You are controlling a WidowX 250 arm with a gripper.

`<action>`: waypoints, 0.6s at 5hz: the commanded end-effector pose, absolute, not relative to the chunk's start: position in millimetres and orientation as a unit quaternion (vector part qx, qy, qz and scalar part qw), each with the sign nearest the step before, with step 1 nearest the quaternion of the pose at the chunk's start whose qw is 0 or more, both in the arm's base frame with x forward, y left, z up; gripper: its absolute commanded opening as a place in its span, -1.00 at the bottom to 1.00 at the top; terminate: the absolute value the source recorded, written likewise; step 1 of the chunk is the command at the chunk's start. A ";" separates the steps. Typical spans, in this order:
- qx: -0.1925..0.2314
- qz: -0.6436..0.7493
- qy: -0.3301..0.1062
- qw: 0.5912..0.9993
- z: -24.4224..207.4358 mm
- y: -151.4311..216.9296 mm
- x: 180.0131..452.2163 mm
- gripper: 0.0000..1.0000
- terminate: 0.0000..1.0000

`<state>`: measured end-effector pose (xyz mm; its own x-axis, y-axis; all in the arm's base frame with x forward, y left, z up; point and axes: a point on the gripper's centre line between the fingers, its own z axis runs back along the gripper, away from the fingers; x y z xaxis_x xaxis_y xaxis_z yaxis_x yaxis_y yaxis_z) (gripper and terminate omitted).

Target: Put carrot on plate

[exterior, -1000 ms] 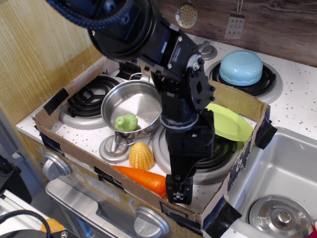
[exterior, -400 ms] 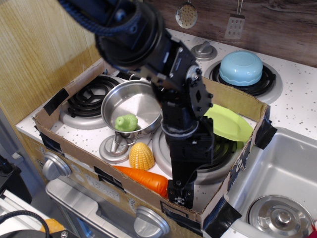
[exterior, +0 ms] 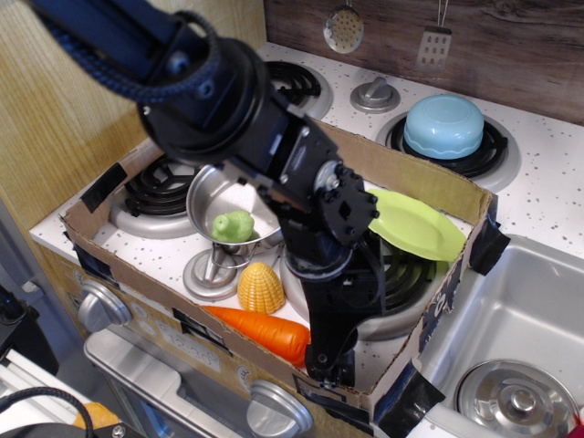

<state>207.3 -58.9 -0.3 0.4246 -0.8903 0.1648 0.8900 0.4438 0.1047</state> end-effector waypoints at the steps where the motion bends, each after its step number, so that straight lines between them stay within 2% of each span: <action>1: 0.002 -0.518 -0.083 0.851 -9.3 -44.6 192.7 -1.00 -1.00; 3: 0.001 -0.524 -0.064 0.849 5.0 -44.3 203.4 -1.00 -1.00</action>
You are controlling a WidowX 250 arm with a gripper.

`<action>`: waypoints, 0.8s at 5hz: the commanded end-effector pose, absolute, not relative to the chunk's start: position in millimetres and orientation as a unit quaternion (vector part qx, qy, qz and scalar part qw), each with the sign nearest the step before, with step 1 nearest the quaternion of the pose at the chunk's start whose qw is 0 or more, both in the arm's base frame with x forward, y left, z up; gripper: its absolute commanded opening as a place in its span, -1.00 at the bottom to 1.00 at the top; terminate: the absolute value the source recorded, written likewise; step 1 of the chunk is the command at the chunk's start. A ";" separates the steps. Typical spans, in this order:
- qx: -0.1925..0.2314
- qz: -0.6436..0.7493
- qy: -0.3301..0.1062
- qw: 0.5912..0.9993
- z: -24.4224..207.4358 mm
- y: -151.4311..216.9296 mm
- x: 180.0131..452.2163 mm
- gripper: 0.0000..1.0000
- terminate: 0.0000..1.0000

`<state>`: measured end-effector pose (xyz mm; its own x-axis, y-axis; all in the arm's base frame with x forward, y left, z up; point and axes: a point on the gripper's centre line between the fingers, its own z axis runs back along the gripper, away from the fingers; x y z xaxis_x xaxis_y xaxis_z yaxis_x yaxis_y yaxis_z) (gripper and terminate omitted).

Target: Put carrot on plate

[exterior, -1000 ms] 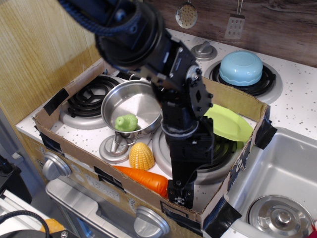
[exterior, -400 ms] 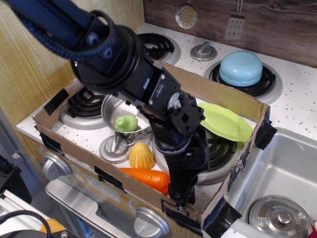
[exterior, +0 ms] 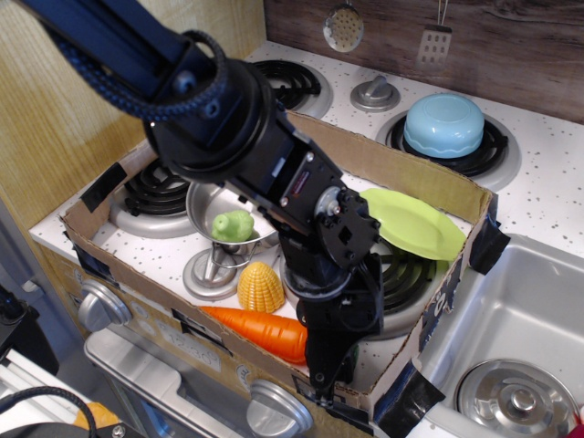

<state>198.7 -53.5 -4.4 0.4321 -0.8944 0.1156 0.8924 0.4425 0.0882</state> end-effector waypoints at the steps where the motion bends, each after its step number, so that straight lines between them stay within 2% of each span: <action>1: 0.012 -0.530 -0.046 0.847 25.1 -43.5 212.5 -1.00 -1.00; 2: 0.025 -0.534 -0.033 0.845 47.9 -40.9 225.1 -1.00 -1.00; 3: 0.009 -0.504 -0.052 0.862 64.0 -37.4 235.7 -1.00 -1.00; 4: -0.009 -0.495 -0.043 0.868 86.1 -39.9 253.2 -1.00 -1.00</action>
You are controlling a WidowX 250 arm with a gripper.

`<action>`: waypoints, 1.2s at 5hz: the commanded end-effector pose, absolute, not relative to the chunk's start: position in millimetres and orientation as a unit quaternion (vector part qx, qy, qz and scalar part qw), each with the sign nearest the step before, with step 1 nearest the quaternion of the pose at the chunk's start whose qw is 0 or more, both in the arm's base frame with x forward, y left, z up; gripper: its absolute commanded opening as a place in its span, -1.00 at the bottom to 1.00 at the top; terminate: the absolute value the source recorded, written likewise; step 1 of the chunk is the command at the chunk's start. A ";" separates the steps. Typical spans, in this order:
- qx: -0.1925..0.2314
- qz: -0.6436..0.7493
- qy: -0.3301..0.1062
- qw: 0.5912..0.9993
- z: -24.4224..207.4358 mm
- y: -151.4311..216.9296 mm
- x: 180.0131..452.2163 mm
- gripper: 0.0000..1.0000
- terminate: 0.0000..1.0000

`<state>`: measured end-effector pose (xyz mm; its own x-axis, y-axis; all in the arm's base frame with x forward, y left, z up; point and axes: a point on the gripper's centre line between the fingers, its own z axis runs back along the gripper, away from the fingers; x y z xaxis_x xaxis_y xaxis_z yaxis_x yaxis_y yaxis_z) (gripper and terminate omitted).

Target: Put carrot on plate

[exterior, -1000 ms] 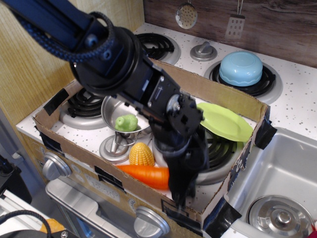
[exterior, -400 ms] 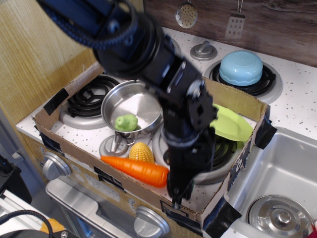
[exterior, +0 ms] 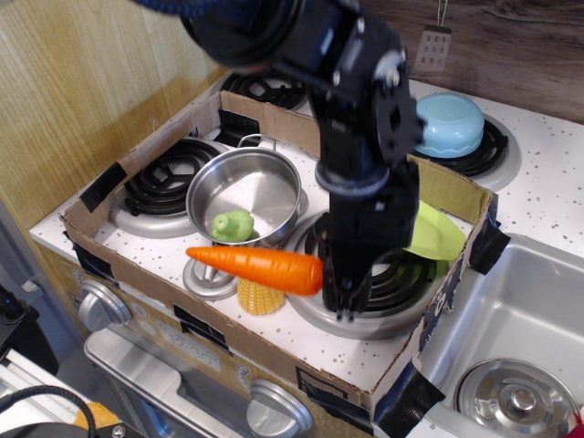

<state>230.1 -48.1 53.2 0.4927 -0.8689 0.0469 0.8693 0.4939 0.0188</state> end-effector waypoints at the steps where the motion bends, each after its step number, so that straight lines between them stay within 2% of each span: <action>1: 0.006 -0.498 -0.023 0.867 107.1 -55.6 270.1 -1.00 -1.00; 2: 0.009 -0.522 -0.030 0.853 115.0 -75.7 289.3 -1.00 -1.00; 3: 0.037 -0.576 -0.068 0.814 108.0 -101.3 308.2 -1.00 -1.00; 4: 0.025 -0.607 -0.096 0.789 91.5 -110.4 327.7 -1.00 -1.00; 6: 0.008 -0.645 -0.114 0.756 75.0 -103.0 358.2 -1.00 -1.00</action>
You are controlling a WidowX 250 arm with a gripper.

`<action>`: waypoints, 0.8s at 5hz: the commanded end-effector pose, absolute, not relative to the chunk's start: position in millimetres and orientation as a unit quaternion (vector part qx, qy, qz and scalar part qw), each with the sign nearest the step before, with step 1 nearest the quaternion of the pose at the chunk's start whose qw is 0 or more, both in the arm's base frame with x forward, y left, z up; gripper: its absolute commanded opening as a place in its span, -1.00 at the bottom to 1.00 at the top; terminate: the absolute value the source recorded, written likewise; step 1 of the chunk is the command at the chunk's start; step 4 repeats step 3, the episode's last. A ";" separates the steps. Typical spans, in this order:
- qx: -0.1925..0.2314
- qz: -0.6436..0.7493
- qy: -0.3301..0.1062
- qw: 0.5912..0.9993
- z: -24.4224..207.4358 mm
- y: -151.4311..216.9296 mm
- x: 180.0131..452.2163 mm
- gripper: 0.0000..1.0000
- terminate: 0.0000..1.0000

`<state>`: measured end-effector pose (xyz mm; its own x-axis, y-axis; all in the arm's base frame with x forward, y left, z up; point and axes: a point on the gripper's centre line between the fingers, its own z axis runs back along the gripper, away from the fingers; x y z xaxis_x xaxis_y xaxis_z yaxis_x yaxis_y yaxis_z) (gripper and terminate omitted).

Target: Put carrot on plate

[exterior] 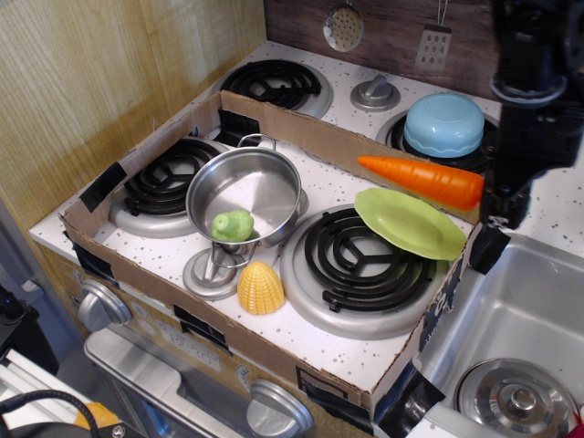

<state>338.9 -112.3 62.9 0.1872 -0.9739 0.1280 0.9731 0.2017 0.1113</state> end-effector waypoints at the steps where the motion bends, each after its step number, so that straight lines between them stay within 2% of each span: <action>1: 0.006 -0.655 -0.123 0.746 65.5 -101.8 360.9 -1.00 -1.00; 2: 0.000 -0.653 -0.131 0.746 58.7 -100.3 356.3 1.00 -1.00; 3: 0.010 -0.643 -0.134 0.754 60.6 -102.3 350.3 1.00 1.00; 4: 0.010 -0.643 -0.134 0.754 60.6 -102.3 350.3 1.00 1.00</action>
